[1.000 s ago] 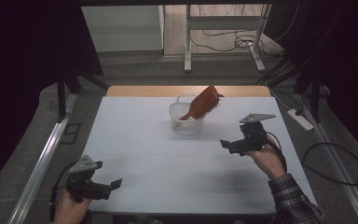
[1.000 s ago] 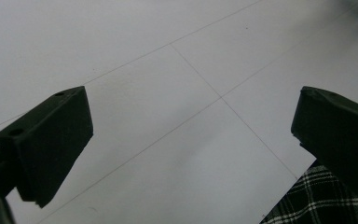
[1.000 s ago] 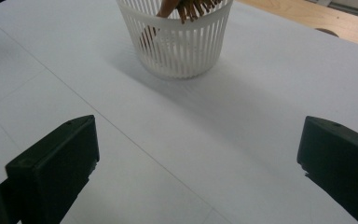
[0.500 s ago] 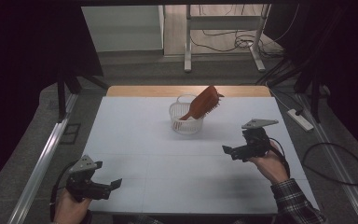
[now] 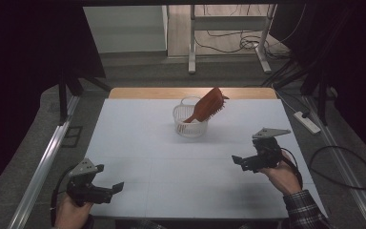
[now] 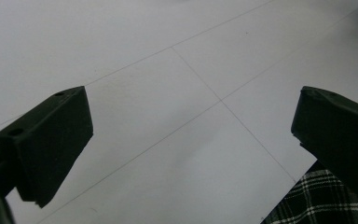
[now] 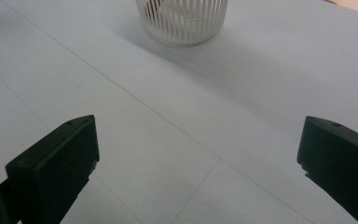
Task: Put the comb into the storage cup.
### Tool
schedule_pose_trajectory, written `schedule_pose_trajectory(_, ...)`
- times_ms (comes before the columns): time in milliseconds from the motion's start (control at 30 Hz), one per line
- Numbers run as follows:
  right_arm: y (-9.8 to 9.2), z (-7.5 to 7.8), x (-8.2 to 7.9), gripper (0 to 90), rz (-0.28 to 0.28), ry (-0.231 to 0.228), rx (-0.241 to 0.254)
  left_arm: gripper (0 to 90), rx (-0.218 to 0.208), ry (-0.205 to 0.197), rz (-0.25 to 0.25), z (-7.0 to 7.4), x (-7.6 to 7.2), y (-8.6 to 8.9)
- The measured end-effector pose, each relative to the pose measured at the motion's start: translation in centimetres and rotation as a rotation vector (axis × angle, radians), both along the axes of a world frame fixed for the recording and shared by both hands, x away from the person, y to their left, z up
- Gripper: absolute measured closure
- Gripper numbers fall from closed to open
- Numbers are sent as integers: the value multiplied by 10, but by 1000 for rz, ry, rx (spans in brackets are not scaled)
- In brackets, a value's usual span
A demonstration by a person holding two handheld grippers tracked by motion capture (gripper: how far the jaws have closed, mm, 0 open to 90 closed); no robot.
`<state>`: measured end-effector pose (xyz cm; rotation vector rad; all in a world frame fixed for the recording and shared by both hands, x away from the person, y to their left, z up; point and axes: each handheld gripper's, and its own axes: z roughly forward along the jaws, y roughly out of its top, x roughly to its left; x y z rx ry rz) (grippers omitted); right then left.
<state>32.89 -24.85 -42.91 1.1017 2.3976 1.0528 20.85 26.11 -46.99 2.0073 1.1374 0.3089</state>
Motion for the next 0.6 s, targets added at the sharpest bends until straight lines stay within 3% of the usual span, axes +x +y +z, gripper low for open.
schedule_pose_trajectory(600,-16,-7,-20,0,-21,18,-37,0,3,-3,15,0,-1,2)
